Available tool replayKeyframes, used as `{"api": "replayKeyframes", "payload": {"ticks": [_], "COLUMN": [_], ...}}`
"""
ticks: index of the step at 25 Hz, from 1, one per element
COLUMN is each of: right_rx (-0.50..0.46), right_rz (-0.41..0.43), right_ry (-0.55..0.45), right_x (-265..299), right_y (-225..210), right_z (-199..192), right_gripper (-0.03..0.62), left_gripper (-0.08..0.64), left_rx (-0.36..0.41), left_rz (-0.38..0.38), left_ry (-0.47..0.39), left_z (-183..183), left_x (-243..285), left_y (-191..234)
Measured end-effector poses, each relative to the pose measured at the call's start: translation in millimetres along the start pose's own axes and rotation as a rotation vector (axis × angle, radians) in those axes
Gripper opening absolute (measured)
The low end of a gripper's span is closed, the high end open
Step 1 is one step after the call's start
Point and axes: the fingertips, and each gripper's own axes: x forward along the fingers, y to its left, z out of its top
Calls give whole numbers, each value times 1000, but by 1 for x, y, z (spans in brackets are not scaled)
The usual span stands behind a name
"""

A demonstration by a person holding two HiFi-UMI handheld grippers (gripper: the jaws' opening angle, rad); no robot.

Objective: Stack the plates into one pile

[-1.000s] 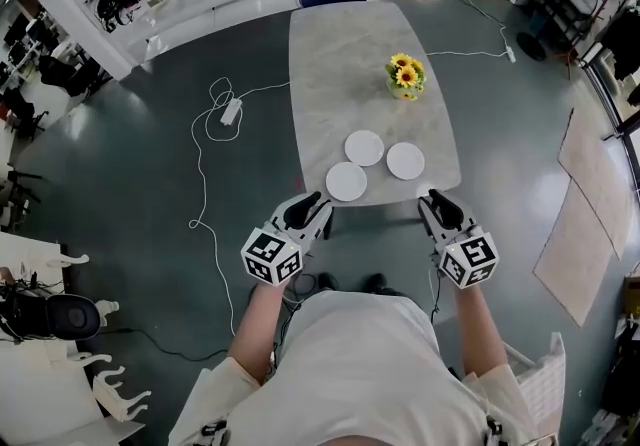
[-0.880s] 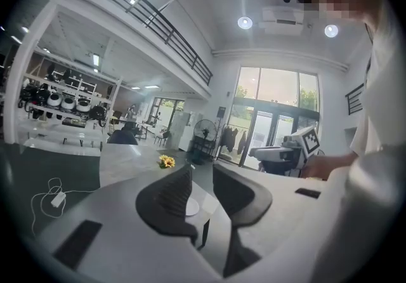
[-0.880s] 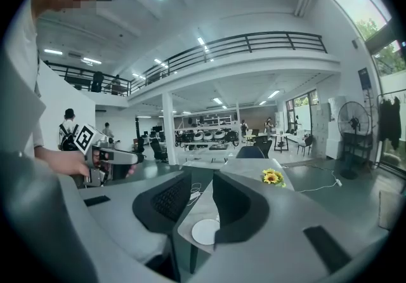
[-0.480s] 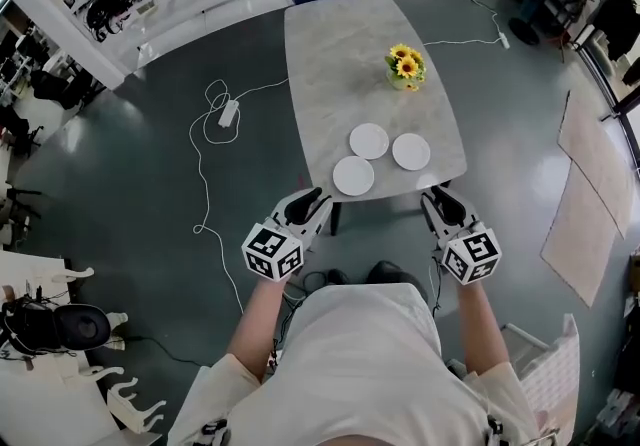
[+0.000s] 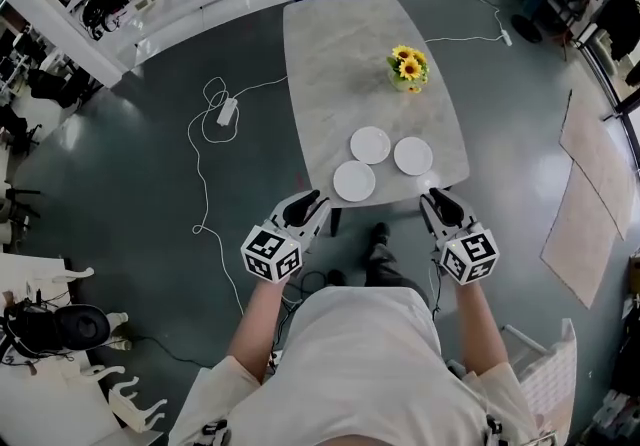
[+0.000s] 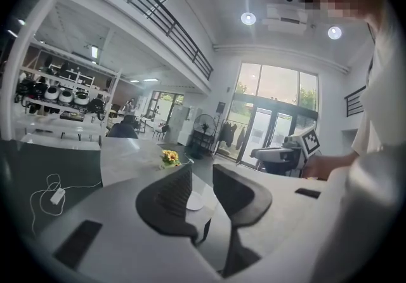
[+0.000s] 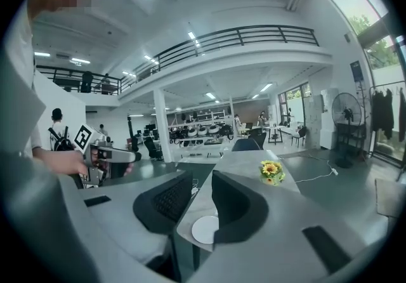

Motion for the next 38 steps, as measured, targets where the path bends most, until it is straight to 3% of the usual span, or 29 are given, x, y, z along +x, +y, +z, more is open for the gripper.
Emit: {"api": "replayKeyframes", "payload": {"ticks": [18, 29, 38], "right_rx": [29, 69, 127], "right_rz": [119, 166, 176], "right_ry": [61, 131, 203], "right_x": [105, 141, 161], "right_y": [-99, -170, -209], "right_z": [8, -11, -46], "right_gripper": [110, 110, 109], "left_gripper": [107, 107, 107], "left_rx": [-41, -59, -73], "left_rz": [73, 85, 46], "left_ry": [35, 108, 202], "left_z": [24, 18, -4], "left_x": [112, 196, 257], "left_y": [53, 64, 61]}}
